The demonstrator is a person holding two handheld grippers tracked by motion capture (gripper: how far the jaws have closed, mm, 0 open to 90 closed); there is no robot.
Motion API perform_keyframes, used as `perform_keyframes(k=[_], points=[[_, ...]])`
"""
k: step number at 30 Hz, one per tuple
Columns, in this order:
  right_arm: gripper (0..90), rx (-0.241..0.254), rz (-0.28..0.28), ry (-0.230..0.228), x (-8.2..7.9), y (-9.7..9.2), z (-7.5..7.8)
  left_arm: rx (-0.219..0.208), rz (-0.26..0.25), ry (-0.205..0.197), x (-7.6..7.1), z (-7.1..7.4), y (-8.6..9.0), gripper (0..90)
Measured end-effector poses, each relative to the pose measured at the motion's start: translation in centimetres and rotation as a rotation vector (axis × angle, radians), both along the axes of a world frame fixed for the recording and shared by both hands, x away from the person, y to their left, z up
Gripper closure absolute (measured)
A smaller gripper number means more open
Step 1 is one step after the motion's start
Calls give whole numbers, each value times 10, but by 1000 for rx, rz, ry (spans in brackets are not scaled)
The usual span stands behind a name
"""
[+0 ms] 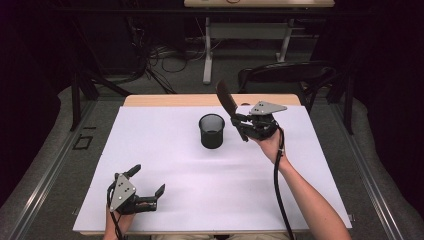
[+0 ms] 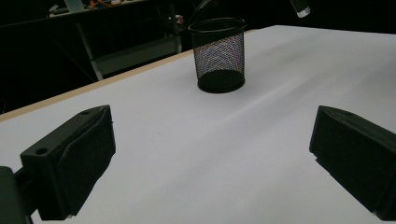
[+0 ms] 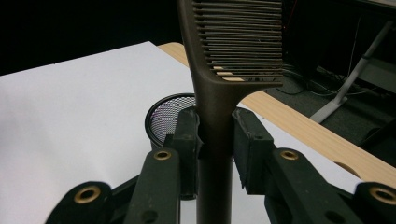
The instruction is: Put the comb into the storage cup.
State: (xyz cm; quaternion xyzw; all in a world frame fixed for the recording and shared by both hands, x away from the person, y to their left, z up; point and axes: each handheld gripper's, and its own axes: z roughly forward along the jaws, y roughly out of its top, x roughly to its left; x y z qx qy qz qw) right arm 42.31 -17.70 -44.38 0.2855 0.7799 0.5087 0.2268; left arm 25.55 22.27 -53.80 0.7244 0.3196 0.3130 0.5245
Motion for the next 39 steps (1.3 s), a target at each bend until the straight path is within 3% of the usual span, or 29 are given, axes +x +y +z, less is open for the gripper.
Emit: perform_keyframes(k=[39], points=[[729, 62, -8, -20, 12, 14, 8, -7, 8, -3, 0, 1, 1, 4]])
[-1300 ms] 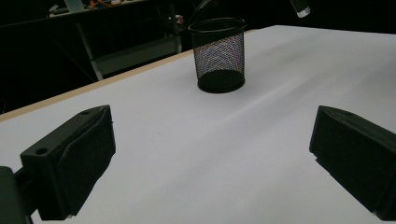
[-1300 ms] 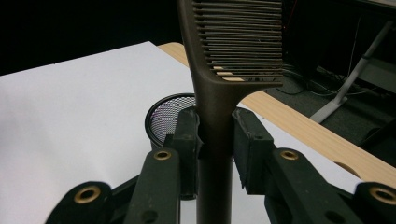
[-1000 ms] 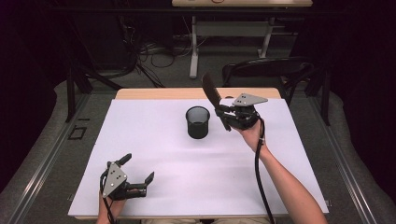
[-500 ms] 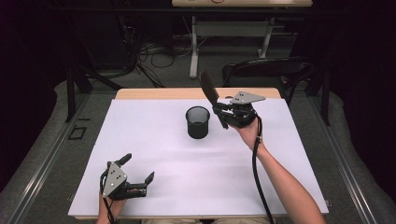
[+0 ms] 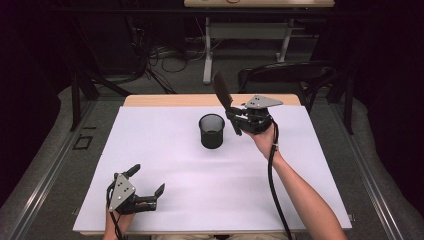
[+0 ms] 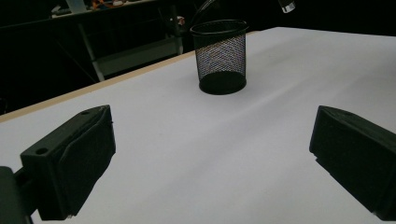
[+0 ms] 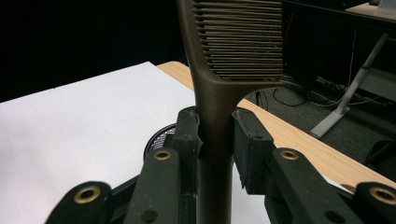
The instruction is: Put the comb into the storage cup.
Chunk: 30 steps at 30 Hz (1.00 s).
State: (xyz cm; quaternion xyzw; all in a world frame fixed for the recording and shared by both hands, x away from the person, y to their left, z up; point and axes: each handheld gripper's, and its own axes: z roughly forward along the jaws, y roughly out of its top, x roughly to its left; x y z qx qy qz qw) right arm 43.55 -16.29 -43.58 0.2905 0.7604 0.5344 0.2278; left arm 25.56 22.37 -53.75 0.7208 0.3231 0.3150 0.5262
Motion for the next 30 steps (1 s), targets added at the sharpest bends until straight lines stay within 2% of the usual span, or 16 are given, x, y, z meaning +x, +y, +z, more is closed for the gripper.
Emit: perform_keyframes(k=[30], points=[[730, 46, 6, -13, 10, 12, 10, -1, 2, -4, -1, 0, 0, 4]])
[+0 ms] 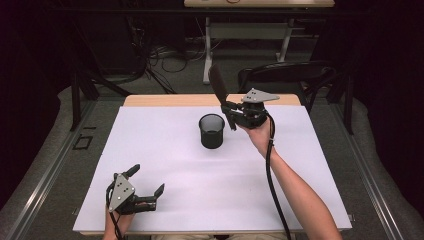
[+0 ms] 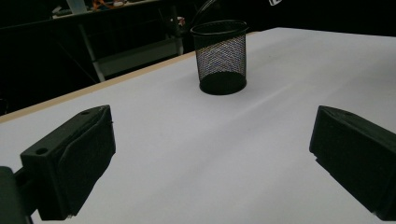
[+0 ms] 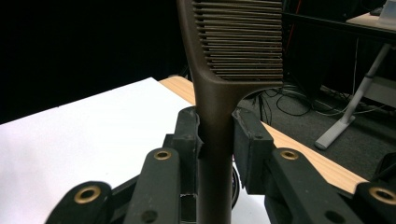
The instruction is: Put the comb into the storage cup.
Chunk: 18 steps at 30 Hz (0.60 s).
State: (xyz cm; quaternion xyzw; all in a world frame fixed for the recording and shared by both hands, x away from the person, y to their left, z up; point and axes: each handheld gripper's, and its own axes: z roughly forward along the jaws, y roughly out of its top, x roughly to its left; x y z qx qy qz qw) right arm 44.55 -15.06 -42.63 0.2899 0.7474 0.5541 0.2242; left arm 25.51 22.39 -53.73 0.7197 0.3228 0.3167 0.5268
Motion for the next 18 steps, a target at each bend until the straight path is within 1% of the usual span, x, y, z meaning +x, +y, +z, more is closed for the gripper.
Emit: perform_keyframes(k=[8, 18], points=[[730, 23, 0, -4, 3, 4, 1, 0, 0, 1, 0, 0, 0, 4], [729, 57, 5, -25, 8, 12, 5, 1, 0, 0, 0, 0, 0, 4]])
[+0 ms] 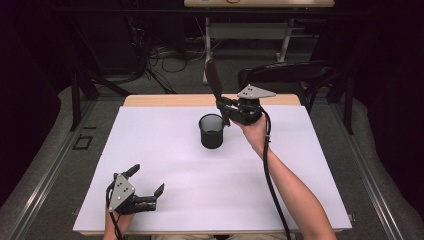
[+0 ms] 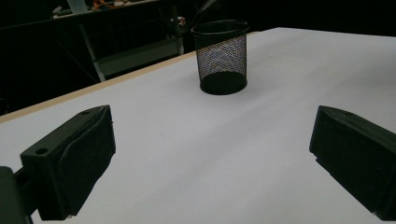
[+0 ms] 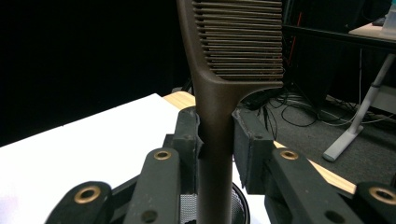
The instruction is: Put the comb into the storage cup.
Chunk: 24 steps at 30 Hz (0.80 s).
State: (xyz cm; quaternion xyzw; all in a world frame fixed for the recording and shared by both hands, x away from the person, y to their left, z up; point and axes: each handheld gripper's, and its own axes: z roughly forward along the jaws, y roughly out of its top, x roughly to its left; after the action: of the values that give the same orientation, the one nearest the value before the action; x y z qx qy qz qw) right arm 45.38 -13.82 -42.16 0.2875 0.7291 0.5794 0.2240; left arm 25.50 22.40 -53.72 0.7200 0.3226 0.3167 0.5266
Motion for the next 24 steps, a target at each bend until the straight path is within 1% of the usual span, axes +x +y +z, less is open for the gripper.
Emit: perform_keyframes(k=[3, 10, 24], points=[[730, 8, -1, 7, 1, 1, -1, -1, 0, 0, 0, 0, 0, 4], [730, 24, -9, 4, 5, 1, -2, 2, -2, 2, 0, 0, -1, 4], [729, 24, -11, -9, 8, 7, -5, -1, 1, -2, 0, 0, 0, 4]])
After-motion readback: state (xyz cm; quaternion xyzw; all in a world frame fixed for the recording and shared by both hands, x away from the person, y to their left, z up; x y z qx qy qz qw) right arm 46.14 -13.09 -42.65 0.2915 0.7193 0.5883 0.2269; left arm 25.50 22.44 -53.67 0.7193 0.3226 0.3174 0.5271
